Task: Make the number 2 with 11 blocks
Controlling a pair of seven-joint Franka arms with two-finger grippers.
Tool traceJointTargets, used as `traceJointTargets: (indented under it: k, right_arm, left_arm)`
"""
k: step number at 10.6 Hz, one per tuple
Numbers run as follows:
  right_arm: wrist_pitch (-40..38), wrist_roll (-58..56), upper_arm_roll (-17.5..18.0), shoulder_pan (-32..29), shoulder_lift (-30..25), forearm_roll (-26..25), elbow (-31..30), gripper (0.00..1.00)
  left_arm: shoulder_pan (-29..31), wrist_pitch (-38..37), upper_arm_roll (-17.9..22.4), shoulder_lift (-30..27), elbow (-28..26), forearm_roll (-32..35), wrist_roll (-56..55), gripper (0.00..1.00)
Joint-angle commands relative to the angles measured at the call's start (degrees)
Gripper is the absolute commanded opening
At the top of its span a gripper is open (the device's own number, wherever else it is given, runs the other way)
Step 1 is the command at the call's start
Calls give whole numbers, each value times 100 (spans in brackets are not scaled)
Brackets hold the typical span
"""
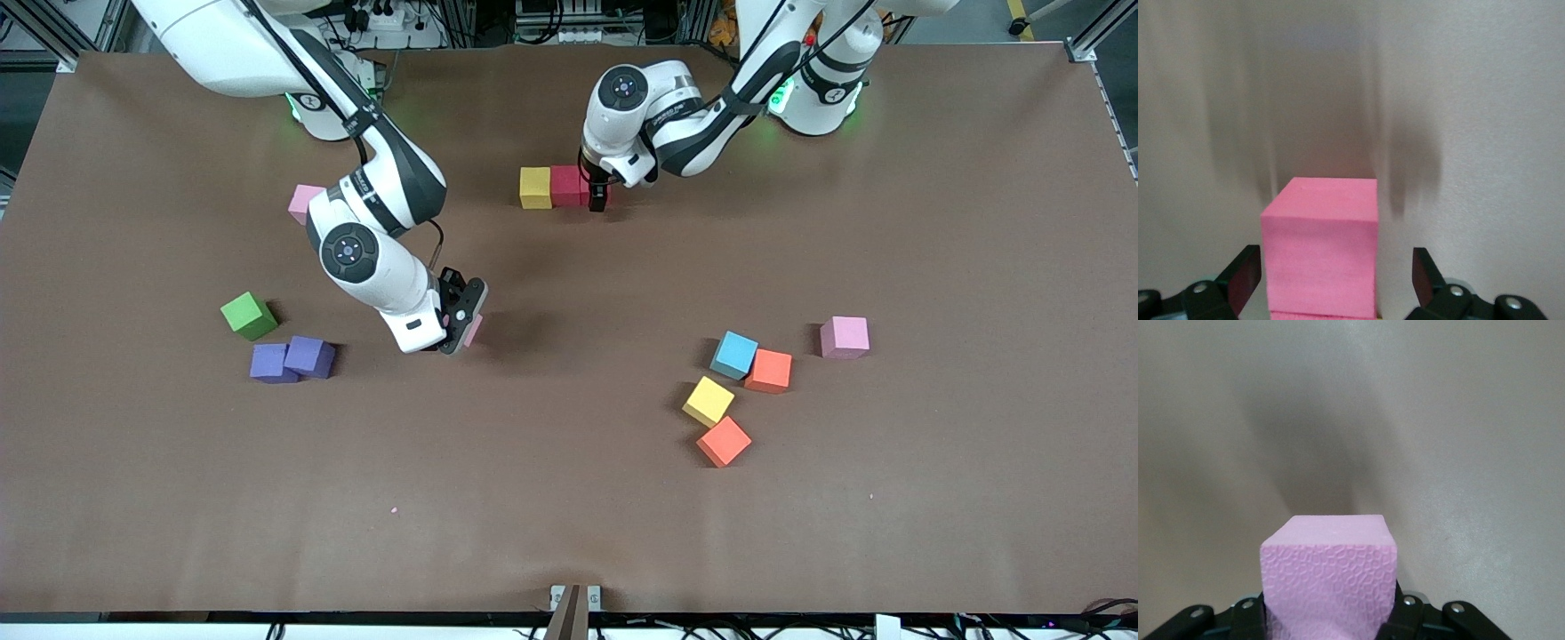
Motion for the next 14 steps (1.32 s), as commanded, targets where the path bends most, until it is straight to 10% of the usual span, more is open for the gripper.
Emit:
traceJointTargets:
  k: [1,10,14]
  right_arm:
    - [-75,81,-1,20,-105,2,-31,46]
    - [-75,124,-1,20,-114,2,-22,46]
    - [-84,1814,34,353,-149,255,-39,47]
  left_arm:
    - [-18,-291,-50,-250,29,154,-800,100]
    - [605,-1441,-67,-259,1310,127,357,100]
    - [1456,-2163,-32,-259,1899,145,2175,100]
